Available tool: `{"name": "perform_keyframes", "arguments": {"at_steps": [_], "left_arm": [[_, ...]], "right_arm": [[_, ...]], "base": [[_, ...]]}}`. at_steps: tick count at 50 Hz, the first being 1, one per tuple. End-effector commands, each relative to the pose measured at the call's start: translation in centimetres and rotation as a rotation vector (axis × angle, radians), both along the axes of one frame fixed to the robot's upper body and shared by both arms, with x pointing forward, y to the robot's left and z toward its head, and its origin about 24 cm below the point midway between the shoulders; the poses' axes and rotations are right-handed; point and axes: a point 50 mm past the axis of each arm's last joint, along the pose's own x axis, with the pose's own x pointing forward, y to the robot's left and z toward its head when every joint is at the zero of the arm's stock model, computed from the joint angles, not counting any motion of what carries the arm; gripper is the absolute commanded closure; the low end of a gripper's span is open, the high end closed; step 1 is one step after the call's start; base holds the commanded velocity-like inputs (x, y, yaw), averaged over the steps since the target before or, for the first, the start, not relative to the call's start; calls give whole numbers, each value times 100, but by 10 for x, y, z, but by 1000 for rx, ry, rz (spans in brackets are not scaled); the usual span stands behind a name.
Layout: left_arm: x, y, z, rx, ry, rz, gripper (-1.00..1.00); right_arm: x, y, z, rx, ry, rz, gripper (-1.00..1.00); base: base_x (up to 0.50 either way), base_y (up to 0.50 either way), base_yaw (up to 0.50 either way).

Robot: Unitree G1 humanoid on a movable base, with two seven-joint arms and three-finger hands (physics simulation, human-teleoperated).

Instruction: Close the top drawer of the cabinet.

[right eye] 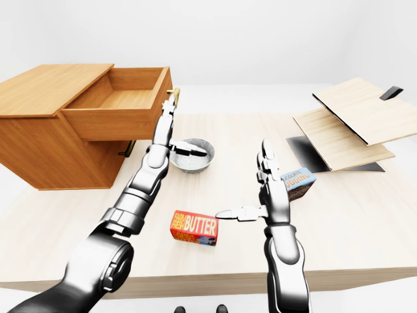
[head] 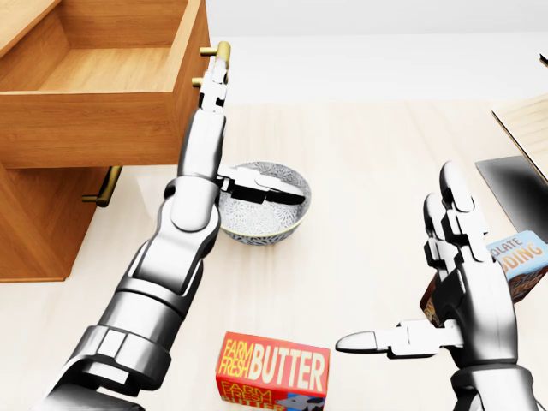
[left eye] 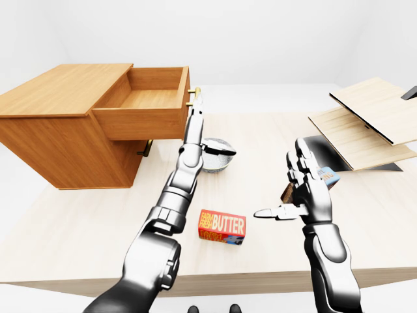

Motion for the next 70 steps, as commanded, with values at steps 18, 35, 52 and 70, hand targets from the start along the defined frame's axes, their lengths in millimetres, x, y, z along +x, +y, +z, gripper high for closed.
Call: {"name": "perform_keyframes", "arguments": {"at_steps": [18, 35, 52, 70], "left_arm": [[17, 72, -20, -36, 89, 432, -100], [12, 171, -6, -74, 67, 651, -100], [-1, 220, 13, -110, 19, 810, -100], [-2, 225, 18, -138, -2, 841, -100]], "right_arm": [[0, 1, -7, 5, 29, -3, -100], [0, 1, -7, 5, 32, -4, -100], [-4, 2, 4, -6, -19, -5, -100], [-9, 5, 11, -14, -49, 0, -100]], "base": [[0, 0, 0], [0, 0, 0], [0, 0, 0], [0, 0, 0]]}}
